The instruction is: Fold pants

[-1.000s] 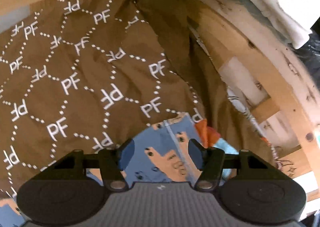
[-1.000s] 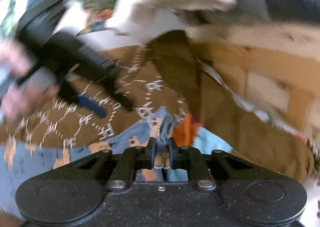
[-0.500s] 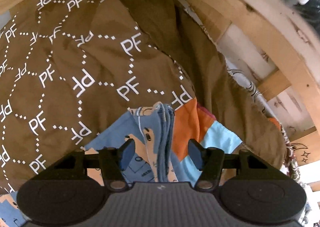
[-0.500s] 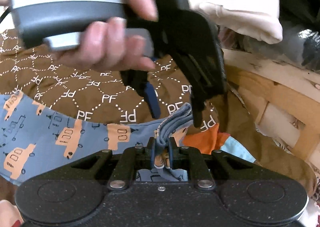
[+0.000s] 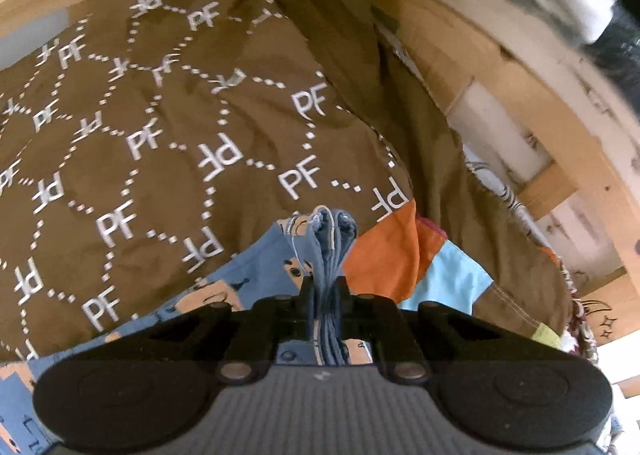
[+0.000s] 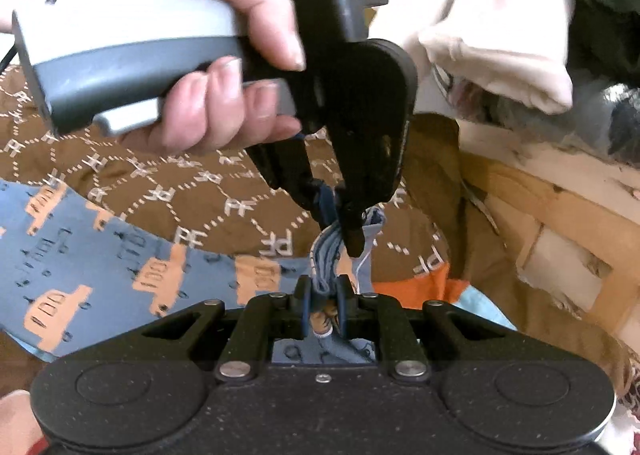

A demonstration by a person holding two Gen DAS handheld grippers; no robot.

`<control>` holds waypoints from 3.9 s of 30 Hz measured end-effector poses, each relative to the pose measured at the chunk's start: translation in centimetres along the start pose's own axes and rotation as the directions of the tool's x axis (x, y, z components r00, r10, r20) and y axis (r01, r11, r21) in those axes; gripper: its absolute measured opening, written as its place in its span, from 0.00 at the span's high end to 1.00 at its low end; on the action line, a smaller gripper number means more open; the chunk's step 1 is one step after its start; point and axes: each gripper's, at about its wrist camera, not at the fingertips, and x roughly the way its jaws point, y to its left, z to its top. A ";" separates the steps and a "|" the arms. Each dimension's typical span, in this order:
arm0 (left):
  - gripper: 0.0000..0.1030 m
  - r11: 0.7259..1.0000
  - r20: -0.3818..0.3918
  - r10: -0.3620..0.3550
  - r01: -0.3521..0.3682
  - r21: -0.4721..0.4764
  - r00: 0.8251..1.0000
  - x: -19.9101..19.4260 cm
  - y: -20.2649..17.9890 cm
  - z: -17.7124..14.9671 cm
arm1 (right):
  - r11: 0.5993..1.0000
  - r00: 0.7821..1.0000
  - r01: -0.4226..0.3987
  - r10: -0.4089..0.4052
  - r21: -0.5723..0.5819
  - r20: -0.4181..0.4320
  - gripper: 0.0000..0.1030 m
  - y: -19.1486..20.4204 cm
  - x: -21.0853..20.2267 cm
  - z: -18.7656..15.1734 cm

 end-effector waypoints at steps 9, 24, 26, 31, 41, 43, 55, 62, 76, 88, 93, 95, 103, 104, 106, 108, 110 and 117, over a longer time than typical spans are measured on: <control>0.91 0.991 0.069 -0.050 0.058 -0.124 0.996 -5.1 6.3 -4.5 | 0.982 0.983 -0.167 0.173 -0.085 0.061 0.87 4.3 -2.6 0.9; 0.88 0.952 0.024 -0.023 0.030 -0.305 0.999 -4.7 17.1 -12.9 | 0.899 0.913 -0.409 0.402 -0.157 -0.074 0.87 11.7 -1.8 -0.1; 0.82 0.948 0.022 -0.023 0.028 -0.318 1.000 -4.5 17.8 -13.4 | 0.896 0.911 -0.413 0.405 -0.165 -0.085 0.85 12.1 -1.6 -0.4; 0.71 0.940 0.029 -0.027 0.035 -0.340 0.999 -4.4 18.7 -14.1 | 0.892 0.911 -0.412 0.401 -0.185 -0.097 0.76 12.6 -1.7 -0.7; 0.87 0.924 0.024 -0.008 0.016 -0.382 1.000 -4.0 18.7 -14.3 | 0.886 0.910 -0.414 0.400 -0.207 -0.109 0.84 13.0 -1.4 -1.1; 0.89 0.927 0.034 0.008 0.006 -0.375 0.999 -4.2 18.2 -14.3 | 0.887 0.909 -0.416 0.402 -0.200 -0.108 0.85 12.9 -1.4 -0.9; 0.91 0.936 0.083 0.067 -0.034 -0.351 0.994 -7.4 17.7 -15.6 | 0.865 0.886 -0.463 0.461 -0.195 -0.060 0.86 12.9 -2.7 -0.2; 0.91 0.928 0.095 0.105 -0.063 -0.368 0.990 -10.0 19.5 -17.5 | 0.832 0.846 -0.531 0.532 -0.162 -0.041 0.86 14.5 -3.3 1.0; 0.91 0.915 0.033 0.173 -0.148 -0.375 0.984 -11.4 23.0 -20.2 | 0.752 0.766 -0.643 0.636 -0.147 -0.097 0.87 18.8 -2.9 1.7; 0.40 0.881 0.042 0.238 -0.197 -0.431 0.970 -12.1 23.6 -21.8 | 0.777 0.806 -0.589 0.586 -0.221 -0.086 0.31 16.5 -3.4 2.2; 0.25 0.869 0.051 0.291 -0.242 -0.432 0.955 -12.9 22.5 -23.3 | 0.891 0.905 -0.425 0.413 -0.162 -0.105 0.16 12.7 -1.4 2.1; 0.22 0.866 0.037 0.336 -0.293 -0.405 0.941 -12.5 21.6 -23.9 | 0.920 0.923 -0.374 0.357 -0.118 -0.141 0.16 11.7 0.1 1.9; 0.19 0.869 0.098 0.445 -0.402 -0.289 0.890 -11.9 18.9 -25.3 | 0.938 0.930 -0.331 0.307 -0.099 -0.201 0.10 11.4 2.5 0.5; 0.18 0.873 0.124 0.433 -0.380 -0.306 0.893 -12.5 19.0 -25.7 | 0.938 0.933 -0.331 0.309 -0.099 -0.185 0.07 11.5 2.2 0.7; 0.15 0.867 0.188 0.436 -0.355 -0.351 0.880 -14.4 19.0 -26.9 | 0.937 0.933 -0.339 0.323 -0.082 -0.159 0.04 11.2 2.0 1.1; 0.13 0.841 0.246 0.482 -0.365 -0.400 0.841 -16.6 18.9 -28.5 | 0.933 0.926 -0.359 0.351 -0.037 -0.138 0.02 10.8 1.8 1.4; 0.14 0.790 0.292 0.560 -0.392 -0.472 0.775 -18.8 18.7 -30.4 | 0.924 0.917 -0.382 0.379 0.005 -0.124 0.01 10.5 1.7 1.7; 0.29 0.526 0.260 0.806 -0.443 -0.726 0.531 -23.7 20.2 -35.1 | 0.908 0.903 -0.419 0.420 0.031 -0.096 0.01 11.1 0.9 2.2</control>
